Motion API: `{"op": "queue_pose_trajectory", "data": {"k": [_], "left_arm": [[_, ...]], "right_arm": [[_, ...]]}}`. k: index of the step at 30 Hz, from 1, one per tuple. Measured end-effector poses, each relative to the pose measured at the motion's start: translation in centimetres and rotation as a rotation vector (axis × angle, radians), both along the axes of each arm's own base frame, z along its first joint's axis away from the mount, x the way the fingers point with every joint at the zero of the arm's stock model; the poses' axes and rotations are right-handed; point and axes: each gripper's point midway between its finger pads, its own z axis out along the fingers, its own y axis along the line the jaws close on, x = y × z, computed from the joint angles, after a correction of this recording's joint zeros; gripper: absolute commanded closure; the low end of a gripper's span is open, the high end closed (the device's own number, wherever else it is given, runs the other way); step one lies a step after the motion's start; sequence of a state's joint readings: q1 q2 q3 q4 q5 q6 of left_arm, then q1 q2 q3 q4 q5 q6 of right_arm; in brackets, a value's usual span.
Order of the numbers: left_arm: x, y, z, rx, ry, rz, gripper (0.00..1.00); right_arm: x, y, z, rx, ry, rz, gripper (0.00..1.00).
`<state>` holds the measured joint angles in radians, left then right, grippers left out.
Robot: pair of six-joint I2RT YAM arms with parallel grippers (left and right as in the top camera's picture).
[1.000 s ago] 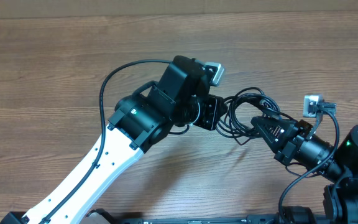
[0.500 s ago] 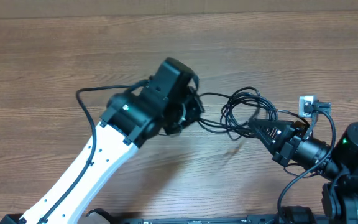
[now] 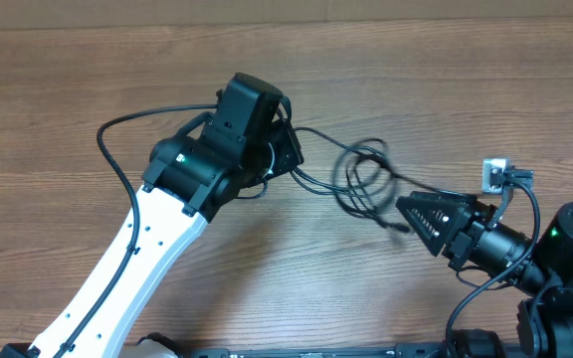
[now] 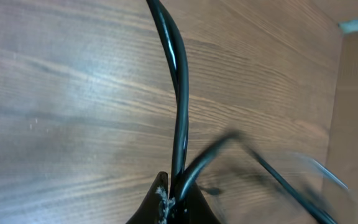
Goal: Untangle cables
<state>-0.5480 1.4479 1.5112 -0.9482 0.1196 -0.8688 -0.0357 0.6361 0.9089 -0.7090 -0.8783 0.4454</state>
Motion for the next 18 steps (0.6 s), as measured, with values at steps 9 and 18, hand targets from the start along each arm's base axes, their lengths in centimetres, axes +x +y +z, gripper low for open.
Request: {"op": "queue_pose_trajectory", "data": {"k": [9, 18], "left_arm": [[0.2, -4.9, 3.7, -0.054, -0.303, -0.462, 0.96], [-4.7, -8.9, 7.2, -0.207, -0.585, -0.988, 0.96]], "right_arm": [[0.4, -1.0, -1.5, -0.043, 0.053, -0.074, 0.00], [0.2, -1.6, -3.1, -0.126, 0.059, -0.089, 0.00]]}}
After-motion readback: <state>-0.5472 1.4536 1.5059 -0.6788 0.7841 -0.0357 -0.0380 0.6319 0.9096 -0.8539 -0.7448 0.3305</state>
